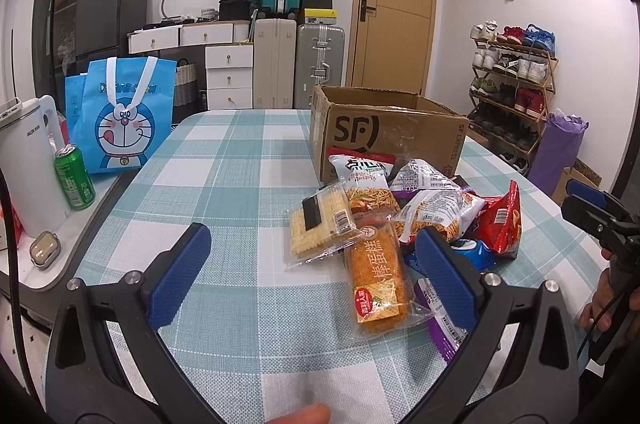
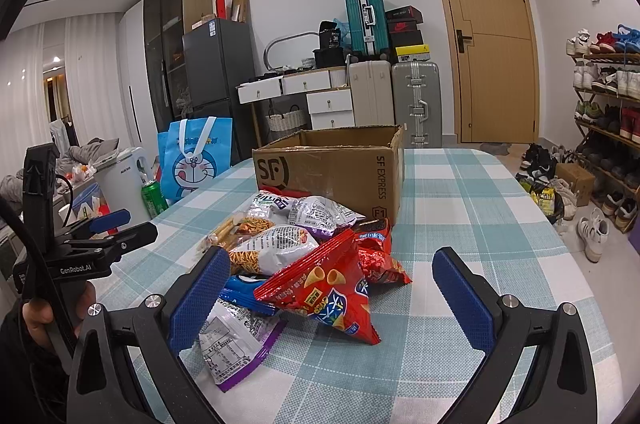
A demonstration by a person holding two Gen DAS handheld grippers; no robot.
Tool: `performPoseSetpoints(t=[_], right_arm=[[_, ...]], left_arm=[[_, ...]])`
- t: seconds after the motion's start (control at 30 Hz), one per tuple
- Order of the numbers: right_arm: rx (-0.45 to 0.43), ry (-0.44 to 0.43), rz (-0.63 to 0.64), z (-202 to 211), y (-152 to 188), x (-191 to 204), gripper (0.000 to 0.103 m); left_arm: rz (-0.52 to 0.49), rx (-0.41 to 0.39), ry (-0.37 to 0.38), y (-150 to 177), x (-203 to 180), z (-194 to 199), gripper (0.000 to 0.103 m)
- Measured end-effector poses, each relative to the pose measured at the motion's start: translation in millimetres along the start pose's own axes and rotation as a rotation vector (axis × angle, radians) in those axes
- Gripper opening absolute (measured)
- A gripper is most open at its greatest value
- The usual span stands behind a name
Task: Organize snacks
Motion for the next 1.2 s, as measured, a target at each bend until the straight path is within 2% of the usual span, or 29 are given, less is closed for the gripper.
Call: performPoseSetpoints(t=[0.3,0.63,0.8,0.93,1.2], right_arm=[[0.007,0.003,-0.003,0,2,-1,0.103],[0.039,0.064,-0.025,-8,4,-10,0.103],[0.066,0.057,-0.056,-10,6,-13,0.103],[0.089,0.058,-0.06,-13,9,-11,0.103],[0.14,0.032,-0.057,-20,15,-1,0.103]], left_arm=[[-0.002,0.001,-0.001,0,1,1,0.102],[-0.018,0.025,-0.015,3,5,-5,0.102],[-0.01,0.039,-0.016,2,6,-7,0.102],[-0.001,0.059,0.011,4,8,-7,0.102],[-0.076,0.061,0.005,8,-12,-2,0.102]])
Point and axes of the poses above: each gripper's, at about its wrist camera, not at the fingertips, and z roughly against the way its jaws point, x to its left, y to its underside, the point moved 3 cm from there along -z, roughly the way its jaws point, and after that the axes turned 15 degrees about -y, right-handed, at the moved point
